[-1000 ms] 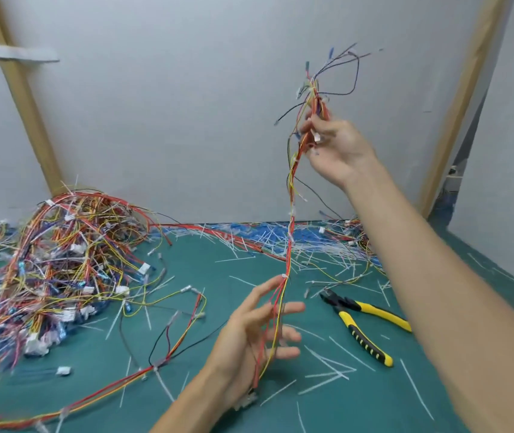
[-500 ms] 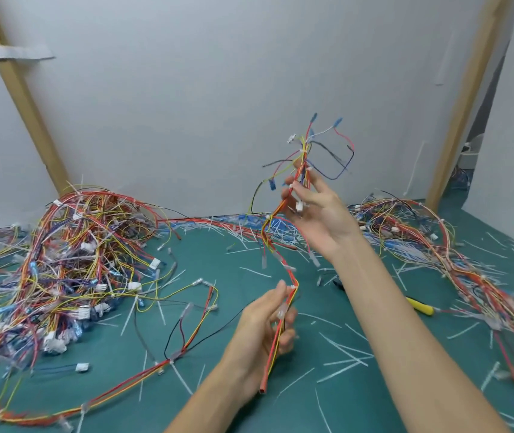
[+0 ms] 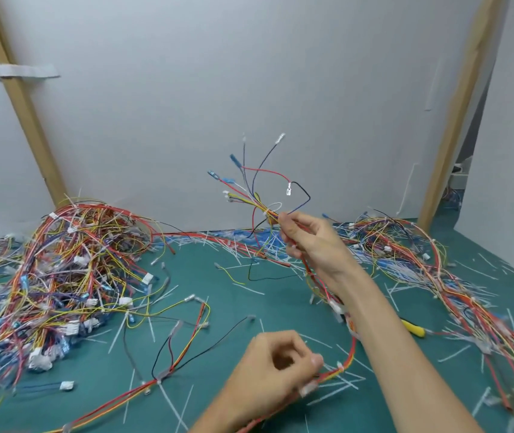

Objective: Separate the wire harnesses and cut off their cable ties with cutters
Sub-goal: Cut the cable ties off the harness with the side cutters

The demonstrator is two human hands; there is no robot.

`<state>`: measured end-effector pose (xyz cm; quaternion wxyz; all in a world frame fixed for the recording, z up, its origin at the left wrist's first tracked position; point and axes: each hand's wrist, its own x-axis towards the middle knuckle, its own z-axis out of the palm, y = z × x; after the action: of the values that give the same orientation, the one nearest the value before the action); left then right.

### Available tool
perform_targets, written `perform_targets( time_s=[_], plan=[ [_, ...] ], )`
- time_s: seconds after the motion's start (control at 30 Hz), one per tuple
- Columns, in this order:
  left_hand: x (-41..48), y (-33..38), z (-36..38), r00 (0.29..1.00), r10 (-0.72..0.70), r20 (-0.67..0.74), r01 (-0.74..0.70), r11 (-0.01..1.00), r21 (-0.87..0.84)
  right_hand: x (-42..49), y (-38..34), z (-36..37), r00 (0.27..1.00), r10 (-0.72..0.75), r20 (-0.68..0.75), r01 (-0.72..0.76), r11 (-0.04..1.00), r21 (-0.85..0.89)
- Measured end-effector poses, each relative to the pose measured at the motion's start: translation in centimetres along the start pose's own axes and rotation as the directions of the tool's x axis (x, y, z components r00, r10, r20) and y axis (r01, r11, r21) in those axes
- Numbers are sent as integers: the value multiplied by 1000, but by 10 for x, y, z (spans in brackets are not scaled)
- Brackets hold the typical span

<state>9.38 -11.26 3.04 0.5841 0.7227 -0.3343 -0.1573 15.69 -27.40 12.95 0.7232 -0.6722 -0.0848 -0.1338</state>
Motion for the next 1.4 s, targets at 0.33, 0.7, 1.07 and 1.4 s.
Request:
perform_targets(
  time_s=[0.33, 0.7, 1.07, 1.4],
  plan=[
    [6, 9, -24, 789, 388, -476, -231, 906, 355, -6, -6, -7, 998, -26, 63, 39, 976, -215],
    [60, 57, -79, 753, -76, -653, -157, 944, -290, -6, -3, 18, 941, -308, 142, 310, 614, -726],
    [89, 42, -92, 826, 78, -559, -74, 997, 30, -1, 7, 11, 954, -90, -285, -47, 896, -441],
    [99, 48, -89, 850, -232, -473, -96, 815, -572, 0, 13, -3, 975, -13, -222, -30, 982, -186]
  ],
)
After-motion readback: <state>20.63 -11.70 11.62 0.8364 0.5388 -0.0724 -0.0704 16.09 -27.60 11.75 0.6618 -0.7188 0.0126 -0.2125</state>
